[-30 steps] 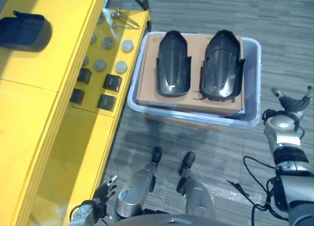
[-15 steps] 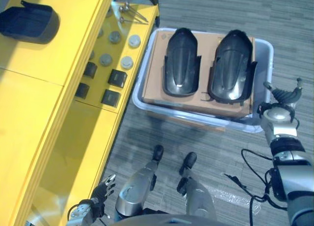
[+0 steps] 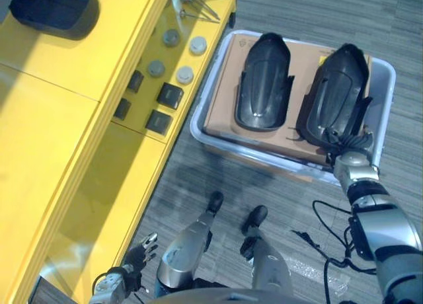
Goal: Move parts from the plastic box to the shelf.
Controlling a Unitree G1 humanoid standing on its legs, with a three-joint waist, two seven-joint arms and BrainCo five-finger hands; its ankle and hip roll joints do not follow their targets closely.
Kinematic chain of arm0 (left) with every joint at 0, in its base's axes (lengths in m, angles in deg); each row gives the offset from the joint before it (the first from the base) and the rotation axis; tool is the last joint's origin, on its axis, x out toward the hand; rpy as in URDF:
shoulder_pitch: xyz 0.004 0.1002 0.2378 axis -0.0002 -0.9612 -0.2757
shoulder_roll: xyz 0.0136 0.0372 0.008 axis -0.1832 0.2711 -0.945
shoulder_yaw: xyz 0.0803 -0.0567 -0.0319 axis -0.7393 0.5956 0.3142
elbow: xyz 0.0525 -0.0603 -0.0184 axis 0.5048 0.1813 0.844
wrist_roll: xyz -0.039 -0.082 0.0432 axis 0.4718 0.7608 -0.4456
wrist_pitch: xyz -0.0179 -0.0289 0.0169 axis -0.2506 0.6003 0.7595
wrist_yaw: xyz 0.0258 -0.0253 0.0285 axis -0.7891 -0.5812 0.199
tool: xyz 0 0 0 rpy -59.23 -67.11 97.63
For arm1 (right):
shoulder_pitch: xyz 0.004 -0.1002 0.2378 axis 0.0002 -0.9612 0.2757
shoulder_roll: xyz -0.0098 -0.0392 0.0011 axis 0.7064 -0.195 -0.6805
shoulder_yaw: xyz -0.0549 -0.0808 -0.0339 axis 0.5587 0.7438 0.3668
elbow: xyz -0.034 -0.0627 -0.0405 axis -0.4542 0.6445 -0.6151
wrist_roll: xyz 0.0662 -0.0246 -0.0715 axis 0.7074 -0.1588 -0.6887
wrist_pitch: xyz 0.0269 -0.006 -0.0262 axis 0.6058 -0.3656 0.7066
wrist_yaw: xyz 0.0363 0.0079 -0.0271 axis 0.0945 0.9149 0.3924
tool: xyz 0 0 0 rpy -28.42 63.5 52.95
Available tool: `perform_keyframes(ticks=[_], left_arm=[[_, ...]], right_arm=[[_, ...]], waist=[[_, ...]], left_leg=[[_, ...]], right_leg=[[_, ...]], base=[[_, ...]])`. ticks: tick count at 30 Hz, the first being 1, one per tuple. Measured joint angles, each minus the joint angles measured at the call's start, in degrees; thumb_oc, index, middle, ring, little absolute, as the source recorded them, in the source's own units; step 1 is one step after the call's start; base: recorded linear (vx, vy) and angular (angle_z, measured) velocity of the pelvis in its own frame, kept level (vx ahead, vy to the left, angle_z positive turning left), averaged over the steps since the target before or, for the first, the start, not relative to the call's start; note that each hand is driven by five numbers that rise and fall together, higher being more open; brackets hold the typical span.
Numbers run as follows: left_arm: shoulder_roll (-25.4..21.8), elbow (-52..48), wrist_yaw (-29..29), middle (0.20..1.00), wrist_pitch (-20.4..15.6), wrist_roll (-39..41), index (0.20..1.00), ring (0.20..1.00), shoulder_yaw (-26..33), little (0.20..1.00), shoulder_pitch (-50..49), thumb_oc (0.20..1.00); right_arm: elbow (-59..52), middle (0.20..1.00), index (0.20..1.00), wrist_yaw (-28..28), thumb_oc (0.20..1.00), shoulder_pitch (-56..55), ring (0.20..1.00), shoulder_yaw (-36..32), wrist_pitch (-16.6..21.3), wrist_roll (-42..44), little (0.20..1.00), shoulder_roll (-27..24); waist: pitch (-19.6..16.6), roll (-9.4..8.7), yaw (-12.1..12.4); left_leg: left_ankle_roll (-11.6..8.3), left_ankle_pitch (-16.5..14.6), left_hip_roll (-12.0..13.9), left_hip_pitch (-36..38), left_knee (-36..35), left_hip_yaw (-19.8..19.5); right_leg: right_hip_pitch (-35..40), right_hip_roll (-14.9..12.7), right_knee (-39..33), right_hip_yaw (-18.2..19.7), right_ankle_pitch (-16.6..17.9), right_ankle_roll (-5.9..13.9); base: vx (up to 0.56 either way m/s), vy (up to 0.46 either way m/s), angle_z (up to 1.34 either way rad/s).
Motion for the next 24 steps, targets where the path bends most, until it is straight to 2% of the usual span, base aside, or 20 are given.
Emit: perform_keyframes(ticks=[1,8,12,15,17,19,21,22,24], left_arm=[[0.0,0.0,0.0,1.000,0.0,0.0,1.000,1.000,0.0,1.000,0.1,1.000],[0.0,0.0,0.0,1.000,-0.2,0.1,1.000,1.000,-0.4,1.000,0.4,1.000],[0.0,-1.5,-1.8,1.000,-0.9,3.6,1.000,1.000,0.2,1.000,1.3,1.000],[-0.5,-7.2,-2.3,1.000,-0.8,5.0,1.000,1.000,0.8,1.000,1.4,1.000],[-1.3,-14.1,-2.7,1.000,0.7,5.9,1.000,1.000,2.6,1.000,0.4,1.000],[-3.2,-19.2,-3.0,1.000,2.2,7.0,1.000,1.000,2.7,1.000,0.4,1.000],[-5.3,-25.1,-3.5,1.000,4.1,8.2,1.000,1.000,2.8,1.000,0.4,1.000],[-5.4,-26.4,-3.8,1.000,4.8,9.3,1.000,1.000,3.3,1.000,1.3,1.000],[-5.4,-30.0,-3.3,1.000,8.8,10.1,1.000,1.000,4.4,1.000,2.5,1.000]], right_arm=[[1.1,0.200,0.200,0.4,0.200,0.5,0.200,-0.1,0.7,1.0,0.200,0.2],[3.3,0.200,0.200,1.2,0.200,1.4,0.200,-1.9,3.2,3.2,0.200,-0.8],[2.9,0.200,0.200,0.7,0.200,0.0,0.200,-2.4,3.8,5.9,0.200,-0.5],[-5.2,0.200,0.200,-0.8,0.200,-5.4,0.200,-4.5,4.5,6.3,0.200,0.8],[-14.9,0.200,0.200,-2.0,0.200,-10.4,0.200,-5.2,4.7,5.3,0.200,2.0],[-20.1,0.200,0.200,-2.6,0.200,-12.8,0.200,-5.4,4.6,4.8,0.200,3.5],[-24.9,0.200,0.200,-2.6,0.200,-15.8,0.200,-5.7,4.5,2.3,0.200,5.0],[-26.0,0.200,0.200,-2.7,0.200,-16.8,0.200,-5.8,4.4,0.8,0.200,5.6],[-30.4,0.200,0.200,-2.4,0.200,-19.4,0.200,-5.8,3.5,-0.7,0.200,5.7]], waist=[[0.0,0.00,0.0],[0.0,-0.02,-0.4],[0.0,-0.06,-0.6],[-0.2,-0.57,-1.0],[-1.5,-1.64,-1.2],[-2.8,-2.98,-1.9],[-5.0,-4.60,-1.9],[-6.9,-5.50,-2.8],[-8.2,-5.84,-3.9]], left_leg=[[-0.01,0.0,0.0,0.0,0.0,0.0],[-0.16,0.1,0.0,-1.3,0.7,0.0],[-0.14,0.1,0.1,0.2,0.9,0.0],[-0.16,-0.6,0.3,3.0,0.7,0.1],[-0.09,-0.7,0.6,4.1,-0.3,0.3],[-0.06,-0.8,0.9,5.4,-0.6,0.5],[0.12,-1.1,1.1,7.1,-1.1,1.3],[0.20,-1.8,1.2,7.5,-1.1,1.8],[0.56,-2.3,1.2,10.2,-1.2,2.1]], right_leg=[[-0.4,-0.2,0.9,0.0,-0.4,-0.08],[-2.6,-0.6,3.6,0.1,-1.4,-0.16],[-0.8,-0.4,3.2,0.1,-1.3,-0.27],[2.6,0.2,1.2,0.2,-0.8,-0.17],[3.8,0.7,-0.4,0.5,-0.2,-0.18],[5.4,1.2,-1.7,0.7,0.3,-0.13],[7.2,1.7,-2.9,1.3,0.5,-0.20],[7.4,1.7,-3.2,1.8,0.4,-0.10],[10.5,2.0,-4.6,2.1,0.6,0.05]], base=[[0.00,0.000,0.00],[-0.02,-0.009,0.00],[0.02,-0.052,-0.01],[0.08,-0.060,-0.02],[0.06,-0.040,-0.10],[0.06,-0.041,-0.11],[0.08,-0.031,-0.20],[0.11,-0.029,-0.14],[0.07,-0.013,-0.14]])
